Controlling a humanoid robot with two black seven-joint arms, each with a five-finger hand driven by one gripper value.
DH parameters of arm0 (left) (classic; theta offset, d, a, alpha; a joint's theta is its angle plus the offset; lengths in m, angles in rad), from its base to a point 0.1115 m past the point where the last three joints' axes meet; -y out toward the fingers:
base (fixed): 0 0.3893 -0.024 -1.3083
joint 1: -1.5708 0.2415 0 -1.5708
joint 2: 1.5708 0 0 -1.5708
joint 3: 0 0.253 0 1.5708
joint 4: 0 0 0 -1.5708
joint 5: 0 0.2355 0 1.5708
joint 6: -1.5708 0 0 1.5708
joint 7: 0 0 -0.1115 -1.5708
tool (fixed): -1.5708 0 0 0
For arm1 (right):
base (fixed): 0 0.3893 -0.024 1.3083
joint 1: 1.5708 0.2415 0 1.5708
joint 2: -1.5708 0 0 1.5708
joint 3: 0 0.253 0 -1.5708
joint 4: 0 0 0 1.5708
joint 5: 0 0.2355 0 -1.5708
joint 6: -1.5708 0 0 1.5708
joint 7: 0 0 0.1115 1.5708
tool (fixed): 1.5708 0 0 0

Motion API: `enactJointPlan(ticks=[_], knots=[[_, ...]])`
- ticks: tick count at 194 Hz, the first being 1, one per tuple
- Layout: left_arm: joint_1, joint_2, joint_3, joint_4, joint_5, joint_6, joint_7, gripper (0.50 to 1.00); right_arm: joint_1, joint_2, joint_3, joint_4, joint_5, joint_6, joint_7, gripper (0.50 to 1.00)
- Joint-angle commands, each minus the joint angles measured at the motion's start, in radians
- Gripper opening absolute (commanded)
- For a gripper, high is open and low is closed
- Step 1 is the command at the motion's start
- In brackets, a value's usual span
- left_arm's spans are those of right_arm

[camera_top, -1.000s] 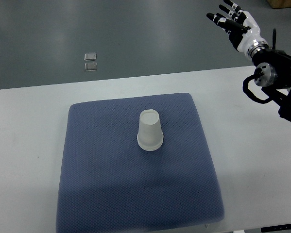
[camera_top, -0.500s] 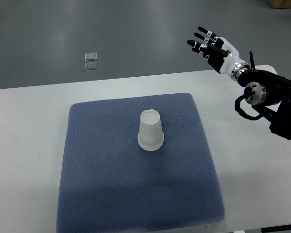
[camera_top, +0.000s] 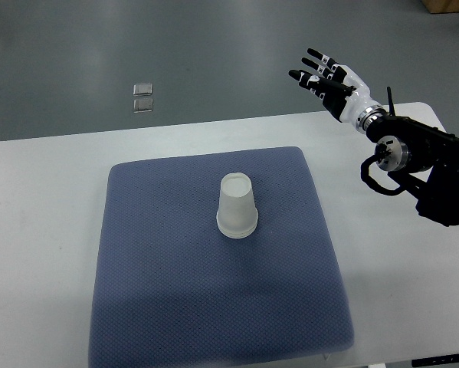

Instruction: Stack paper cups

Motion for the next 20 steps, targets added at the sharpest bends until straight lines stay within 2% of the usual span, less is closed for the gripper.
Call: enactJointPlan(ticks=[1, 20], knots=[[0.001, 0.0, 0.001, 0.0, 0.001, 0.0, 0.0, 1.0, -0.002, 0.002, 0.0, -0.001, 0.001, 0.0, 0.0, 0.913], [0.0, 0.0, 0.0, 0.0, 0.001, 0.0, 0.0, 1.0, -0.003, 0.005, 0.001, -0.001, 0.002, 0.0, 0.001, 0.913]])
